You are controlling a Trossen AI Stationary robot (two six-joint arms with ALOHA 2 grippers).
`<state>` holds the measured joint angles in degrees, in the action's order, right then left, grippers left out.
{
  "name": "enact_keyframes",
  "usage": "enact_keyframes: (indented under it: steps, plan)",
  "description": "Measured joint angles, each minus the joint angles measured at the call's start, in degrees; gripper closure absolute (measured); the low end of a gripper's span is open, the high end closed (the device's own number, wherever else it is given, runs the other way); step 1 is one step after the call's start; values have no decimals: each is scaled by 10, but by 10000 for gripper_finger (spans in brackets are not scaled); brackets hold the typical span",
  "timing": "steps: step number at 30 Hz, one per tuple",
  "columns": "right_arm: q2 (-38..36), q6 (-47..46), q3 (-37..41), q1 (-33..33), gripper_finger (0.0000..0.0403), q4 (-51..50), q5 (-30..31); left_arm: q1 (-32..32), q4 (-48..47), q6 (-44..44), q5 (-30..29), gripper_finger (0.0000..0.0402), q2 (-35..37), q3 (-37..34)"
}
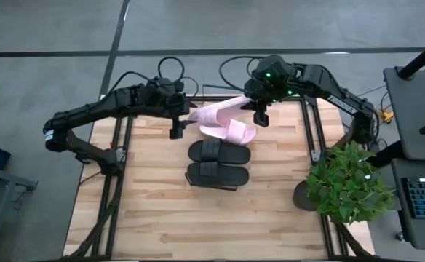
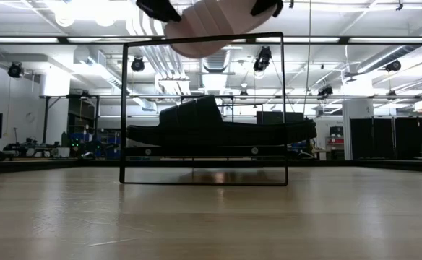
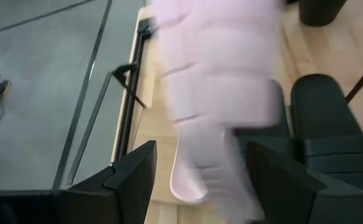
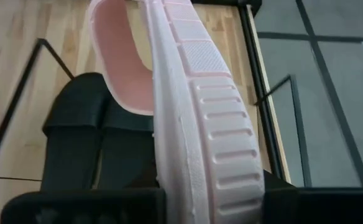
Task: Pick and place slides into the shelf
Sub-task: Put the pink slides on the shelf
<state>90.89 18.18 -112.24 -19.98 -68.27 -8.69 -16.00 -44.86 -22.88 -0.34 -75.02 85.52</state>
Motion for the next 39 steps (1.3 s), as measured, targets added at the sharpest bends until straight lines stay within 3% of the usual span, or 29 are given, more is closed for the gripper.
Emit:
enact_keyframes:
  steps: [7, 11, 15, 21, 24, 33, 39]
  plan:
    - [27, 12, -45, 10, 353, -24, 23, -12, -9, -1, 0, 174, -8, -3]
    - [32, 18, -48, 10, 353, -24, 24, -13, -7, -4, 0, 197, -15, -2]
    - [35, 23, -48, 14, 353, -23, 24, -12, -5, -17, 2, 250, -27, -2]
    - [34, 24, -51, 23, 353, -29, 29, -14, 9, -57, -5, 369, -45, 0]
    - [32, 21, -58, 24, 344, -28, 29, -17, 21, -60, -5, 370, -41, 1]
    - [-1, -12, -68, 24, 220, -7, 18, -17, 19, -63, -1, 370, 20, -9]
    - [-52, -9, -49, 29, 205, 48, 23, -16, 73, -64, 37, 370, 81, -39]
